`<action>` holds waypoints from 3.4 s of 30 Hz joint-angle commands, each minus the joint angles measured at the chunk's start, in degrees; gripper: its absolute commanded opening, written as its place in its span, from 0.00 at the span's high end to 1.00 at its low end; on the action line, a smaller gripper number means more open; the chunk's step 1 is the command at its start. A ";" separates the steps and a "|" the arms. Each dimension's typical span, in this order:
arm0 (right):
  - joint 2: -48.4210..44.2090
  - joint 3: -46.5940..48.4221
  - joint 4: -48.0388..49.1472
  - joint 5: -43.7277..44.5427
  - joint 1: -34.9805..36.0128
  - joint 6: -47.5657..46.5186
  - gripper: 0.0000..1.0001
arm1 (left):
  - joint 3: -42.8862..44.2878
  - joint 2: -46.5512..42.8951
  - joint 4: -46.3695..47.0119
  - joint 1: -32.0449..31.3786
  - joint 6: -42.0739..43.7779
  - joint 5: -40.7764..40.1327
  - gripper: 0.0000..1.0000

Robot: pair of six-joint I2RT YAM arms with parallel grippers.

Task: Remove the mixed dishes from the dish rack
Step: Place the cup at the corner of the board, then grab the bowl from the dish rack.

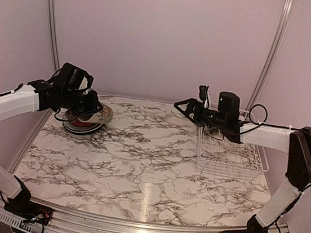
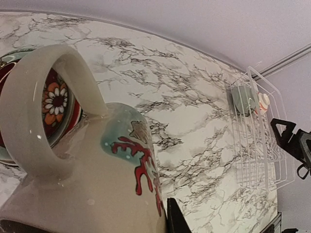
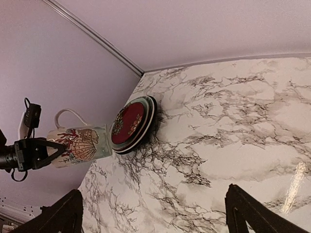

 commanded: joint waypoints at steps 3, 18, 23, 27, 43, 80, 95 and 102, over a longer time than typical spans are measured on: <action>-4.12 10.12 -20.23 12.40 0.17 -14.37 0.02 | 7.07 -5.84 -24.94 1.99 6.80 -16.86 1.00; -13.38 10.43 -32.53 35.98 0.71 -22.40 0.01 | 1.33 -4.54 -33.82 17.64 13.78 -9.45 1.00; -16.21 9.09 -30.91 38.71 0.67 -19.01 0.01 | 0.56 0.72 -31.93 20.76 15.67 -6.33 1.00; -20.24 3.91 -23.41 33.89 0.61 -23.89 0.02 | 0.47 3.29 -31.31 22.55 16.59 -6.10 1.00; -24.16 -2.96 -16.32 28.36 -0.51 -29.40 0.01 | 0.32 6.23 -31.16 22.93 17.66 -8.38 1.00; -11.20 13.90 -47.60 50.57 -4.84 -26.63 0.01 | -1.09 -15.15 8.93 20.37 13.12 16.64 0.09; 5.89 26.44 -50.30 35.21 -14.20 -25.23 0.04 | 3.12 -7.79 9.85 14.27 21.56 21.33 0.01; 21.23 42.56 -56.70 36.36 -14.61 -26.05 0.14 | -0.11 -10.84 7.43 14.27 24.84 15.51 0.01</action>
